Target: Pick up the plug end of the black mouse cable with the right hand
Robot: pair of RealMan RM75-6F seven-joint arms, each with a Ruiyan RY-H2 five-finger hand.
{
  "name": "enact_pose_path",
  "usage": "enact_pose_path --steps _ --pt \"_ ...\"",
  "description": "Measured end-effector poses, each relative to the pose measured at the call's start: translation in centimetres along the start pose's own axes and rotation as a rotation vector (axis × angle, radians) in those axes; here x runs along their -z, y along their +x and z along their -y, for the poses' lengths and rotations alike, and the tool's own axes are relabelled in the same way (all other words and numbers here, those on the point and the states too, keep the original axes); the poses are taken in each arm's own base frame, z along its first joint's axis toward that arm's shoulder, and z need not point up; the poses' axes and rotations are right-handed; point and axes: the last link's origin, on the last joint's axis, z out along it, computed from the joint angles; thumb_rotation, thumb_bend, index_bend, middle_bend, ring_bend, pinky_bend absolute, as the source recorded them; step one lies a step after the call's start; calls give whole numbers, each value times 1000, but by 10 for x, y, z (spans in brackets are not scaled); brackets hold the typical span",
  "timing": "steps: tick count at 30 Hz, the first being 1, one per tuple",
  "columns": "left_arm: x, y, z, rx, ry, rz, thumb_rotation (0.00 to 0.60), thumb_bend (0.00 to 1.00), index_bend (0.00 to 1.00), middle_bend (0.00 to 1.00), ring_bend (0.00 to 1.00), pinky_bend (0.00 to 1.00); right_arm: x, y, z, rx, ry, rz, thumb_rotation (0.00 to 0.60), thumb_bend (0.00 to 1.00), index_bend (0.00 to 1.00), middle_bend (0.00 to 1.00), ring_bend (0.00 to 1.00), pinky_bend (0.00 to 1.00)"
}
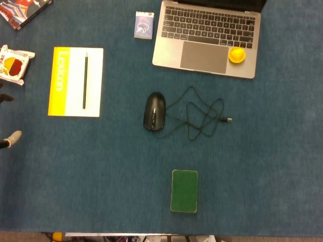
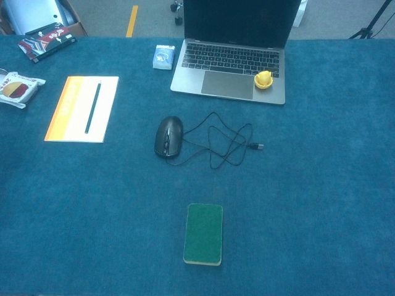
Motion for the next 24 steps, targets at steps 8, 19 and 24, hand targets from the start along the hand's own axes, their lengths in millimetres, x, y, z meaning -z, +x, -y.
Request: enact_pose_path --steps 8,19,24 --pt "3 -1 3 1 8 5 600 0 308 177 265 472 -2 -4 4 -3 18 12 600 195 362 129 0 0" --pt "8 -1 10 15 34 15 600 0 308 177 265 472 -17 -12 25 -49 68 45 600 195 363 129 0 0" --pt "13 0 14 16 55 14 600 0 308 177 265 472 -28 -13 41 -71 96 72 600 195 363 129 0 0"
